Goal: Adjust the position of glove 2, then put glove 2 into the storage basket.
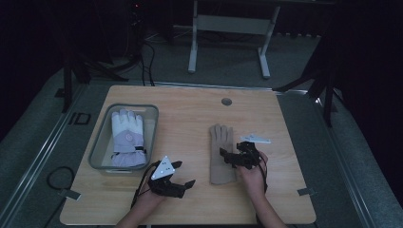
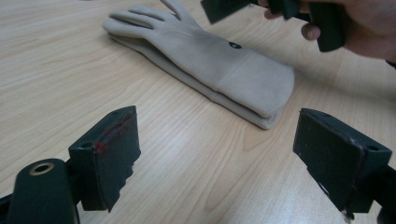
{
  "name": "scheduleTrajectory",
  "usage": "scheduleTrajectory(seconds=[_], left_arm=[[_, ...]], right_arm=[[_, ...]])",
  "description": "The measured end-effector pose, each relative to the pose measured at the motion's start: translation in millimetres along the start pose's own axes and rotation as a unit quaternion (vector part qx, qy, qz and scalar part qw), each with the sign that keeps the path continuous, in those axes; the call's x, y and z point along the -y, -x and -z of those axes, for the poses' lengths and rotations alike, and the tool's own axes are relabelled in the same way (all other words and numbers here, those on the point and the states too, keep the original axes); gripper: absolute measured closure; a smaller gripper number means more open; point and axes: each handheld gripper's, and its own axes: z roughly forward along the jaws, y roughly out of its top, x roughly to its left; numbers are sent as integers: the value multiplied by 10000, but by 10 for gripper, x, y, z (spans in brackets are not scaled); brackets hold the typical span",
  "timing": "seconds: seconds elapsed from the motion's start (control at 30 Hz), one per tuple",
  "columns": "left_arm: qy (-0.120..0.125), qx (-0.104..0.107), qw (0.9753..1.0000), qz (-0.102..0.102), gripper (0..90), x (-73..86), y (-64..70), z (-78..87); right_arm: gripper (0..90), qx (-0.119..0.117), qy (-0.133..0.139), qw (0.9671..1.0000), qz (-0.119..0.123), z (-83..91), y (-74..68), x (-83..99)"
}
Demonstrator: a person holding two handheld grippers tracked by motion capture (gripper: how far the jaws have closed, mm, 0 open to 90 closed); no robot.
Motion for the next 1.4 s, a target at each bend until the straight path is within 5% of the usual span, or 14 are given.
scheduleTrajectory(seconds=[0.23, 0.33, 0.4, 0.57, 0.83, 1.07, 1.27, 1.4], left_arm=[[-71, 174, 9998, 74, 146, -47, 50, -46], [-92, 371, 9992, 72, 146, -74, 79, -79], [-132, 454, 9989, 48, 146, -89, 93, -104], [-164, 595, 9981, 73, 146, -129, 109, -186], [-298, 870, 9954, -261, 152, -252, 162, -360], [-625, 1342, 9876, -513, 181, -320, 239, -586], [-834, 1252, 9847, -879, 210, -353, 285, -727], [-879, 1222, 9842, -931, 230, -391, 271, -805]], right_arm=[[147, -435, -54, 9952, 872, 105, 104, -16], [148, -557, 225, 9911, 1185, 209, 173, -57], [148, -872, 130, 9894, 1157, 246, 218, -95], [102, -1088, -43, 9870, 1179, 274, 268, -145], [243, -898, -38, 9892, 1154, 120, 401, -194], [297, -804, -289, 9928, 840, -149, 541, -239], [277, -616, -443, 9919, 1020, -369, 540, -226], [286, -708, -665, 9910, 920, -490, 558, -211]])
